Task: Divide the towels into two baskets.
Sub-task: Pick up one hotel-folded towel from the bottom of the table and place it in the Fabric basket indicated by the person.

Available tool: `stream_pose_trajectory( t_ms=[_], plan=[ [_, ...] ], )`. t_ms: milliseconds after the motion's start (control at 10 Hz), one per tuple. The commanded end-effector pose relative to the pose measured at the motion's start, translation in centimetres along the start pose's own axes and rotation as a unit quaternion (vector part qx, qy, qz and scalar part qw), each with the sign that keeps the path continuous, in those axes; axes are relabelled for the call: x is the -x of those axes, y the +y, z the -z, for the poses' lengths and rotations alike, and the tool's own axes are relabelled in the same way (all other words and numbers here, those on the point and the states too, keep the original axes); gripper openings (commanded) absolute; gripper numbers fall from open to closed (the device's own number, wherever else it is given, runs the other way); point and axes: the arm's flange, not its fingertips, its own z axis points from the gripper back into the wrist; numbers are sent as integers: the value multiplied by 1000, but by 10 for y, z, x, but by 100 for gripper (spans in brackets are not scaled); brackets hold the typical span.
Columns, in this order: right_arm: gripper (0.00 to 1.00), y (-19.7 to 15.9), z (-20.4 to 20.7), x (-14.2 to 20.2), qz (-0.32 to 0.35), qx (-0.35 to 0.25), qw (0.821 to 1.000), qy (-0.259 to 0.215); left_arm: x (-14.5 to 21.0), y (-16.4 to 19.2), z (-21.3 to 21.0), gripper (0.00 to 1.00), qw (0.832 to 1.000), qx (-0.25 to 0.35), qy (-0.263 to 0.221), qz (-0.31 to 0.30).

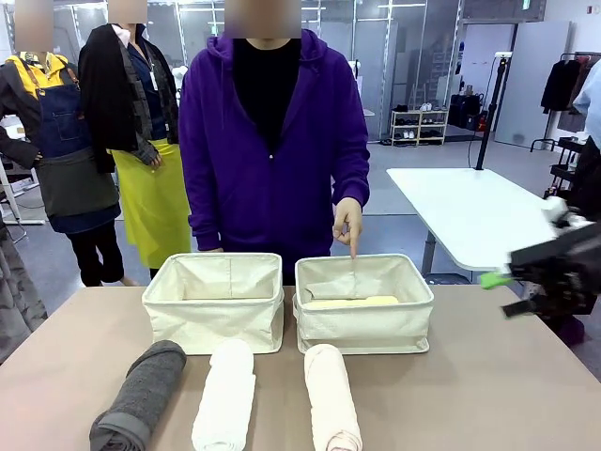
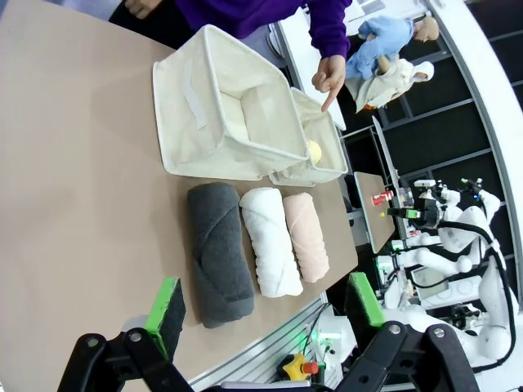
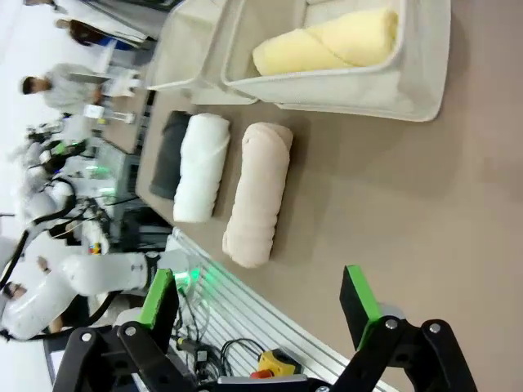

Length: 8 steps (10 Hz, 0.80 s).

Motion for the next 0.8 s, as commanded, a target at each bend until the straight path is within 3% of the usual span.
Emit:
stream_pose_trajectory(
  t_ms=[0,300,700],
  plan=[
    [100,30,72,49,-9,60,998,18,-1,1,-2,100,1000,14,-8,10],
    [100,60,137,62,-38,117,991,47,-1,1,-2,100,1000,14,-8,10],
    [100,86,202,98,-44,208,976,39,-1,1,-2,100,1000,14,-8,10]
  ],
)
